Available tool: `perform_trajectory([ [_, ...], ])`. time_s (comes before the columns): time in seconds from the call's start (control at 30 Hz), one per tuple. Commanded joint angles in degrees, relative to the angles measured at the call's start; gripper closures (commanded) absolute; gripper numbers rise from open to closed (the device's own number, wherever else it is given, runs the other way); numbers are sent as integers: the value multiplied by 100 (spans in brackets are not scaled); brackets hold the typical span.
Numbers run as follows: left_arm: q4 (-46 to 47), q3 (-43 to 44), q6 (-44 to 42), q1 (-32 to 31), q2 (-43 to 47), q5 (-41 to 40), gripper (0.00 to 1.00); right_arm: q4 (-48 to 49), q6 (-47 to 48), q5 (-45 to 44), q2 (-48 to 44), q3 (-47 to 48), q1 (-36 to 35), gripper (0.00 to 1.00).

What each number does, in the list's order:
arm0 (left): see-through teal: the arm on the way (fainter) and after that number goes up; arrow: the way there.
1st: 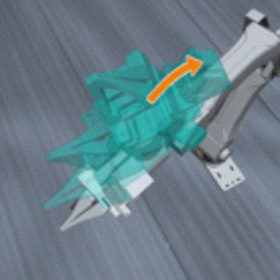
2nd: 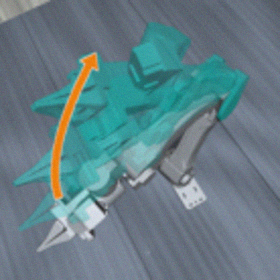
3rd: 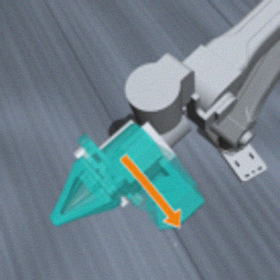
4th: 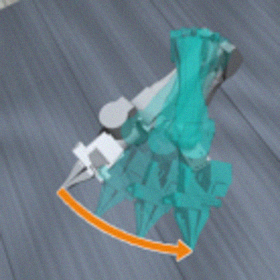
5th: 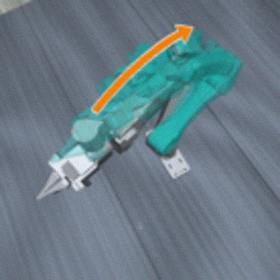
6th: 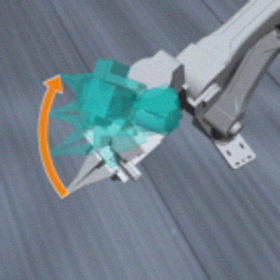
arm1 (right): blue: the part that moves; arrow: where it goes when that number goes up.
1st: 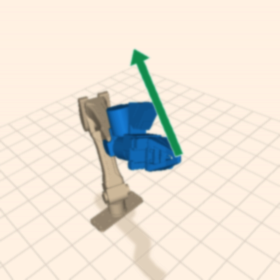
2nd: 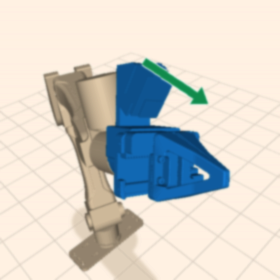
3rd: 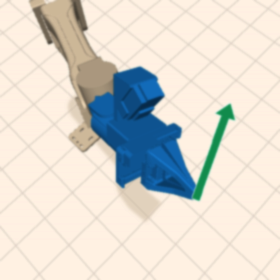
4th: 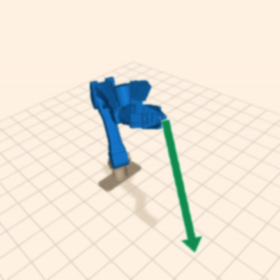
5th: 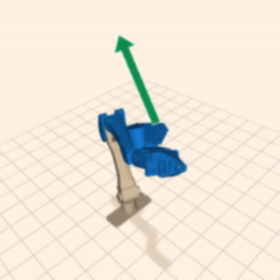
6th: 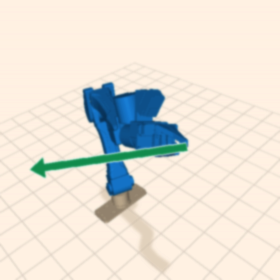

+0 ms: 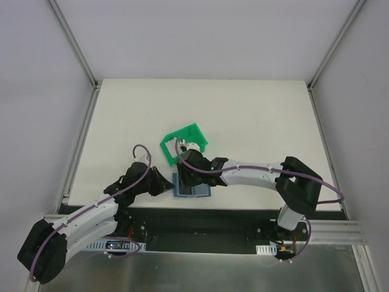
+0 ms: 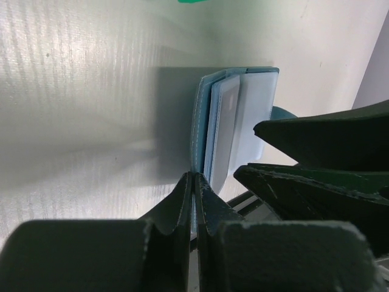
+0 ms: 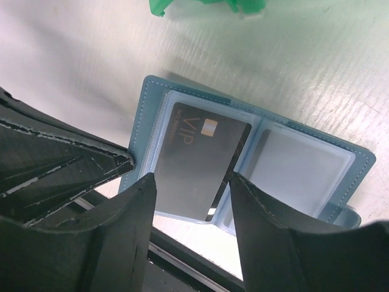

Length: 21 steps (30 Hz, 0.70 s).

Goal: Put the credit cards into the card holder
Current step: Insert the credit card into the card holder.

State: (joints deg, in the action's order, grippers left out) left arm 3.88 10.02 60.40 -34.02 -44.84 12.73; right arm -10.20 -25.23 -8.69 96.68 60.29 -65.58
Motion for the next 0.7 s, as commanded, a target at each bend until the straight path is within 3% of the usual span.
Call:
perform_trajectory([
  [0.0,25,88,-292,45,160,177,100,-290,89,-116,96,308,-86,45],
  [0.67,34,61,-283,45,204,203,100,-386,124,8,430,606,-122,41],
])
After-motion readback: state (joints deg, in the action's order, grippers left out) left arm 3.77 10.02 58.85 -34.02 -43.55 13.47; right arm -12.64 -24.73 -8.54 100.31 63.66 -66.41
